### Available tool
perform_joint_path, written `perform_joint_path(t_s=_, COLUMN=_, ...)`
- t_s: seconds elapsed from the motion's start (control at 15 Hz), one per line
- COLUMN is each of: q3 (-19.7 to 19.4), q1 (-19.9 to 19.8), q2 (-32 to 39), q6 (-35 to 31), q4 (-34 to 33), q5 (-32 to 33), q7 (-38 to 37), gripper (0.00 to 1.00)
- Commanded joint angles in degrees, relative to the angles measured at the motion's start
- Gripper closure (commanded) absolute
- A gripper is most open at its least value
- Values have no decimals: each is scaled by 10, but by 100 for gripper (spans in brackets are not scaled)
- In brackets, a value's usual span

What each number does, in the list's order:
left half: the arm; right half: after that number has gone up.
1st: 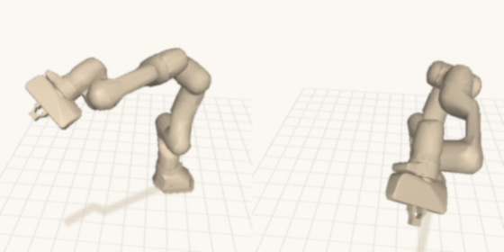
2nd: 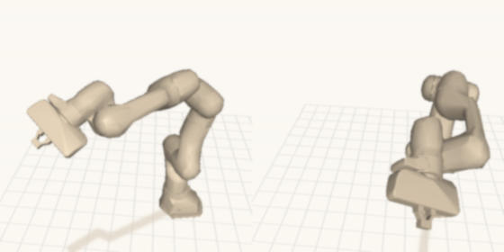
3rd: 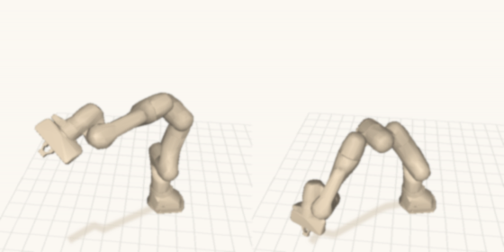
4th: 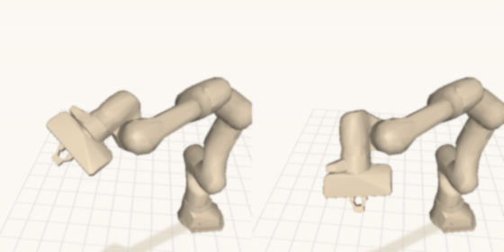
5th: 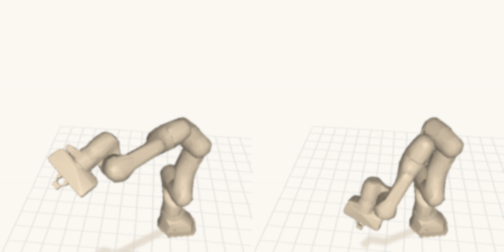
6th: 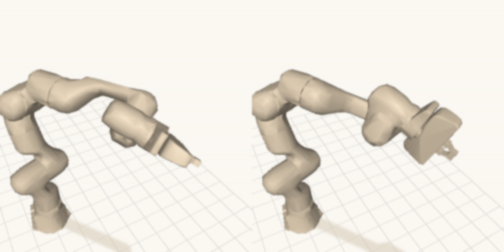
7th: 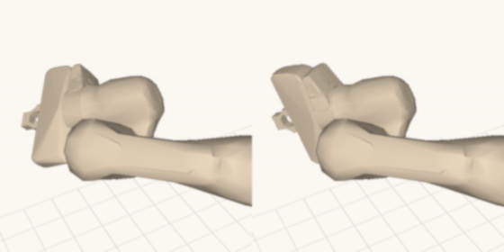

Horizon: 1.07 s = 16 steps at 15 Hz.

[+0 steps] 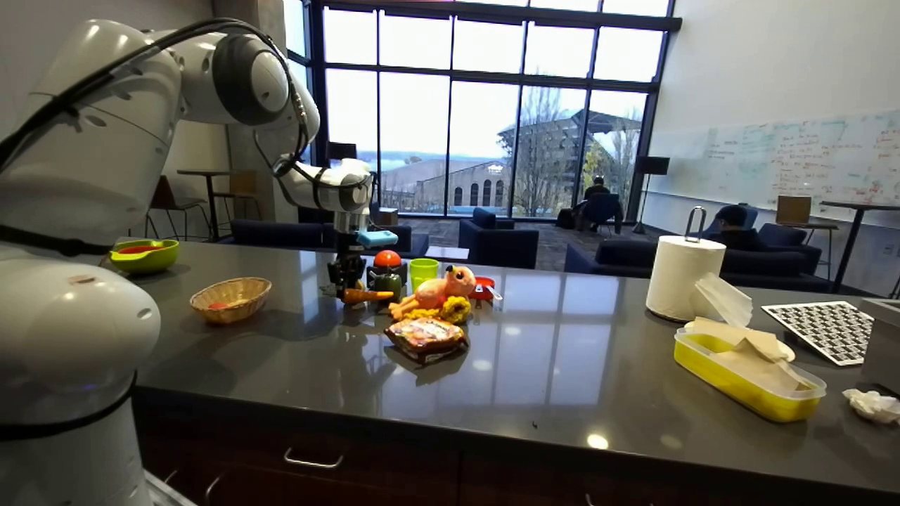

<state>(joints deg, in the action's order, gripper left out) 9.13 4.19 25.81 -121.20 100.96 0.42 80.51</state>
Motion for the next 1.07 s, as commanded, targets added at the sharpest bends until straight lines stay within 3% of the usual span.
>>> perform_joint_path(t_s=0.0, q3=2, q1=-4, q2=12, q6=-3, q4=-11, q5=4, q7=-7, gripper=36)
perform_joint_path(t_s=0.13, q3=2, q1=-4, q2=13, q6=-2, q4=-11, q5=2, q7=-11, gripper=29)
perform_joint_path(t_s=0.4, q3=3, q1=-2, q2=6, q6=5, q4=-10, q5=-1, q7=-33, gripper=3)
perform_joint_path(t_s=0.73, q3=11, q1=16, q2=-27, q6=-5, q4=12, q5=-20, q7=-153, gripper=0)
perform_joint_path(t_s=1.0, q3=14, q1=43, q2=-65, q6=-26, q4=45, q5=4, q7=-265, gripper=0)
